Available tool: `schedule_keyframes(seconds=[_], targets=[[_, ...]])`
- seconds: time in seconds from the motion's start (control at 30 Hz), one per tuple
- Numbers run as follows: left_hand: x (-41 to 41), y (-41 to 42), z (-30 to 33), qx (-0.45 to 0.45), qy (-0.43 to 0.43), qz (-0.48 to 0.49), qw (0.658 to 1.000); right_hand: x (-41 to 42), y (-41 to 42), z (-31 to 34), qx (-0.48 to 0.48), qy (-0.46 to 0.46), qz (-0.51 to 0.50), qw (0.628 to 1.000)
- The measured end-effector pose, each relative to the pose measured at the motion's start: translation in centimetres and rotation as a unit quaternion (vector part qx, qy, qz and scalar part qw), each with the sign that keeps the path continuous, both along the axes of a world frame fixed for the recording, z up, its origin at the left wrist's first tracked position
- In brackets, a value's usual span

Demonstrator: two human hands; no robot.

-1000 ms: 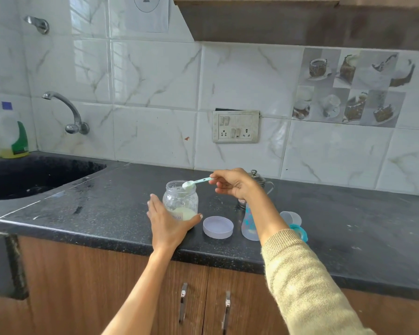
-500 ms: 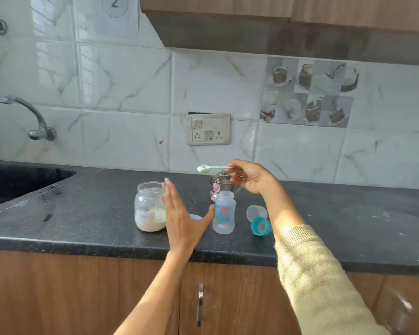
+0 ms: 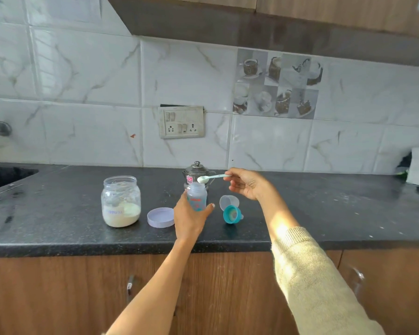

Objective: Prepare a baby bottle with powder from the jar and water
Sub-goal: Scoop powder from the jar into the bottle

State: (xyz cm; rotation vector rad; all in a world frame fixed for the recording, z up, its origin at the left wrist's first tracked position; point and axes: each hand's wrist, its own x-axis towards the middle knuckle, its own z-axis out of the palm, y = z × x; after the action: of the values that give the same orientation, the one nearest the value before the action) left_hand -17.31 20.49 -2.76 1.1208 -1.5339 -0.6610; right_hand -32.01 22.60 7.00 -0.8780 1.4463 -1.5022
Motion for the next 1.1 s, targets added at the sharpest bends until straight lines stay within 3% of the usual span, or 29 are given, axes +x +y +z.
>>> schedule_keyframes(seconds=[0.3,0.47,0.7,0.97,1.1], targets=[[0.3,-0.4,-0.8,0.008,0.036,-0.009,0.999,0.8,-0.5,-0.3,-0.007,0.036,-0.003,0.999],[0.3,-0.4,-0.8,0.009,0.038,-0.009,0.999,0.8,-0.1,-0.4,-0.06,0.193,-0.017,0.979],[0.3,-0.3,-0.8,0.009,0.035,-0.004,0.999,2.2,0.8,-0.1,-0.148,0.448,-0.039,0.881],[0.3,-0.3,-0.8,0.003,0.036,-0.005,0.999,3.7,2.1,-0.7,-0.193,0.566,-0.041,0.801],[0.4,-0.4,-0.9,-0.001,0.041,-0.009,0.999,4.3,2.0,-1.2,-0.179,0.668,-0.037,0.721]])
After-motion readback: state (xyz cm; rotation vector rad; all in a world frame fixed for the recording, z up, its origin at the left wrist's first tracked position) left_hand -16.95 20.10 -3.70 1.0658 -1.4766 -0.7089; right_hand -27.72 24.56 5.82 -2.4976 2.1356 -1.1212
